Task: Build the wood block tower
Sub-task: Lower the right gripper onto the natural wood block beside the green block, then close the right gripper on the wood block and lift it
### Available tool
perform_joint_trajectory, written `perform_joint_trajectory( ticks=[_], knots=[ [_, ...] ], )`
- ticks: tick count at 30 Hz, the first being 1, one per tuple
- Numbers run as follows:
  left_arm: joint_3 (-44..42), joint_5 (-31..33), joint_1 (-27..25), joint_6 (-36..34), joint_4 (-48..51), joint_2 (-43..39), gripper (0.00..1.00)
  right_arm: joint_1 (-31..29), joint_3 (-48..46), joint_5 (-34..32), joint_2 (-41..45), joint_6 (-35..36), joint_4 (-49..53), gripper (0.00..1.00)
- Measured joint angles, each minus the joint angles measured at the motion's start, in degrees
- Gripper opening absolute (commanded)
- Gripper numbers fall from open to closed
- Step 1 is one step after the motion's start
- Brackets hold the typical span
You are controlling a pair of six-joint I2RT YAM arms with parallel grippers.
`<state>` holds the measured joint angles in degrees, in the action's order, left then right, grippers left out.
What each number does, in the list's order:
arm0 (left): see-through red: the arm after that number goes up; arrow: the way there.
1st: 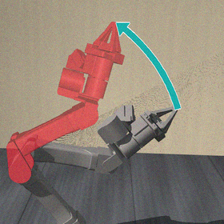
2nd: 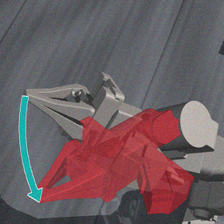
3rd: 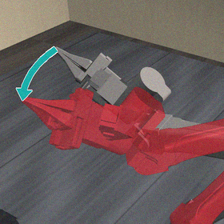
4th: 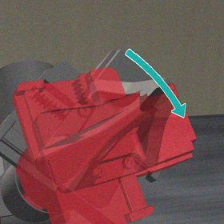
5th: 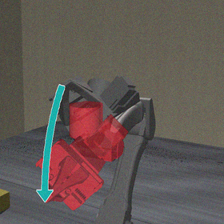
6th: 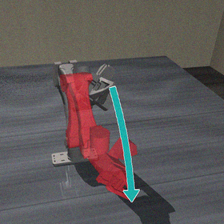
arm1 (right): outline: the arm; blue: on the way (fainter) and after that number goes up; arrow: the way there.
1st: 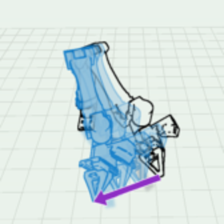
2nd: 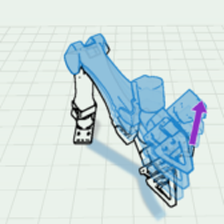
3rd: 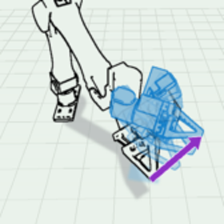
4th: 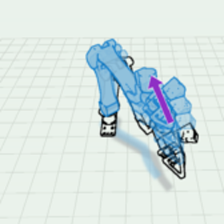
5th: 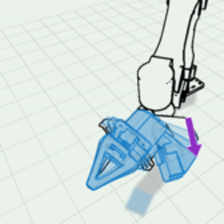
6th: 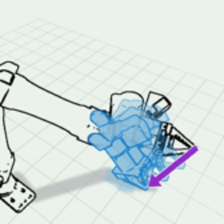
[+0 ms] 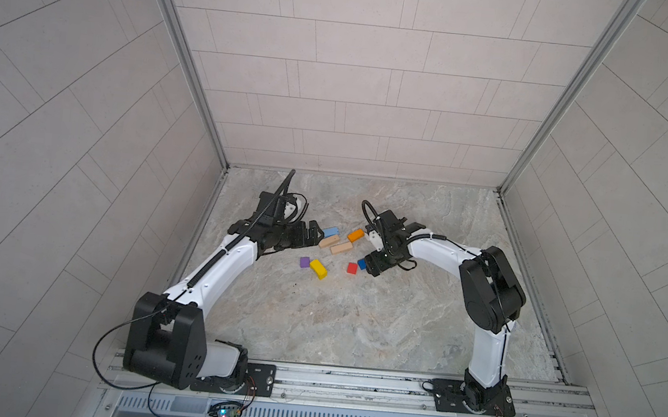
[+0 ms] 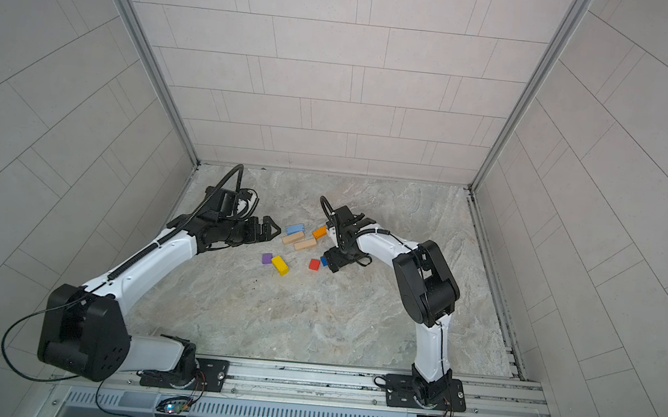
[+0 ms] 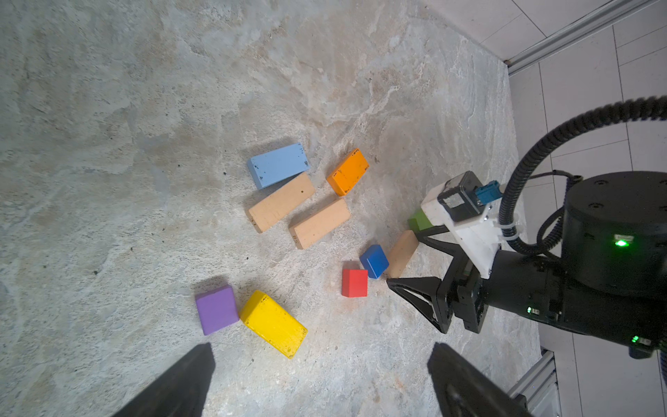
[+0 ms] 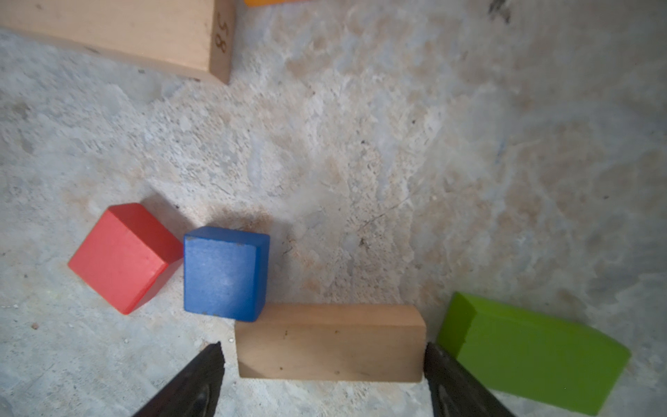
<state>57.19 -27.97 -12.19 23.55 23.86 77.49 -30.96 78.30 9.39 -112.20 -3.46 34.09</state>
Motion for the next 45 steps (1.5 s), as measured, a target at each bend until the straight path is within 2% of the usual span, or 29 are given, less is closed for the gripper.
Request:
perform_joint_trajectory(
  ticks=[11, 24, 35, 45],
  knots=[
    [0.00, 0.35, 0.00, 0.00, 0.00, 0.00, 1.00, -0.26, 0.00, -0.94, -1.53, -0.39, -0.02, 0.81],
    [0.00, 0.00, 0.00, 0.52, -0.07, 0.07, 1.00, -0.28, -4.13, -3.41, 1.27, -6.10, -2.64, 0.54],
    [0.00, -1.18, -0.02, 1.57, -0.50, 1.60, 1.00, 0.33, -10.73, -6.67, 9.29, -20.04, -2.91, 0.50],
    [0.00, -1.18, -0.02, 1.60, -0.66, 1.60, 1.00, 3.91, -11.98, -6.75, 7.06, -27.15, -4.44, 0.50]
  ],
)
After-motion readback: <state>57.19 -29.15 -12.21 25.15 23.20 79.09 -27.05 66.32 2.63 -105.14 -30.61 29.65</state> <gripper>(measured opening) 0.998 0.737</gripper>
